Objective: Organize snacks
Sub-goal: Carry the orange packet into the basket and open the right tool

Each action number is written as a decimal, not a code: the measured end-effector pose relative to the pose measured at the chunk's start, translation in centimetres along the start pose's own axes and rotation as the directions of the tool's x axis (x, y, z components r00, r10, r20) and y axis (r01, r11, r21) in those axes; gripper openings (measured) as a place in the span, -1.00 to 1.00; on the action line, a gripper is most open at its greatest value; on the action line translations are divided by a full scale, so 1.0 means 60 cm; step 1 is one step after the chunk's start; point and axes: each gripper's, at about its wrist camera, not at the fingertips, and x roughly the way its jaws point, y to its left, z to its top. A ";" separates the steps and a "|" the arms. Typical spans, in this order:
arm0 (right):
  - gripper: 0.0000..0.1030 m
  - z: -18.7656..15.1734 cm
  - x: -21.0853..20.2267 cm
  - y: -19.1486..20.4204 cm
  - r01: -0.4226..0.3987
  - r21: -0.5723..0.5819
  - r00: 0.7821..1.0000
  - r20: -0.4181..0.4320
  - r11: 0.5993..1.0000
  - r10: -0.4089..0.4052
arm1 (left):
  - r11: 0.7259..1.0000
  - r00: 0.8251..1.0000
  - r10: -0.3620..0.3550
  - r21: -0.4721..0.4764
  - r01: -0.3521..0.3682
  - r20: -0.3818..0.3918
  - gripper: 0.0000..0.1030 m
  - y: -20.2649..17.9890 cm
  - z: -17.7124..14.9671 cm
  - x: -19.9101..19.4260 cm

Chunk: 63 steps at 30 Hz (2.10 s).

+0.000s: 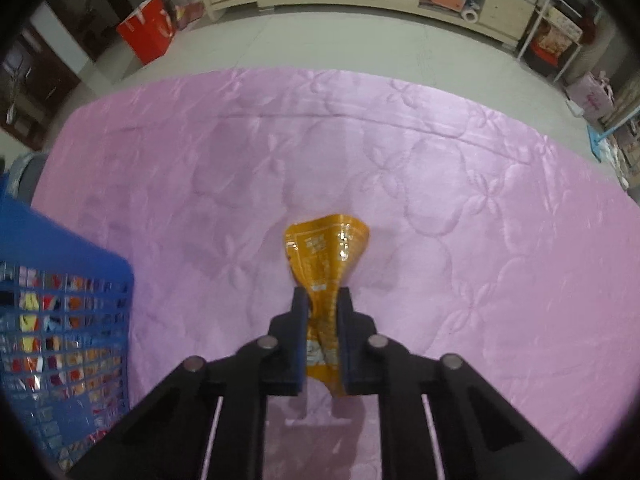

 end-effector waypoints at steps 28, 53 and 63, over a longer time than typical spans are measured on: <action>-0.71 -0.080 -0.314 0.192 -0.150 -0.154 0.955 0.232 0.977 0.183 | 0.998 0.975 -0.045 -0.032 0.053 0.219 0.51 0.059 -0.124 -0.239; -0.70 -0.123 -0.205 0.419 -0.287 -0.133 0.952 0.069 0.949 0.298 | 0.993 0.971 -0.019 -0.111 0.047 0.238 0.51 0.216 -0.312 -0.246; -0.43 -0.128 -0.182 0.443 -0.255 -0.128 0.963 0.057 0.959 0.263 | 0.992 0.972 -0.023 -0.118 0.052 0.236 0.51 0.230 -0.323 -0.237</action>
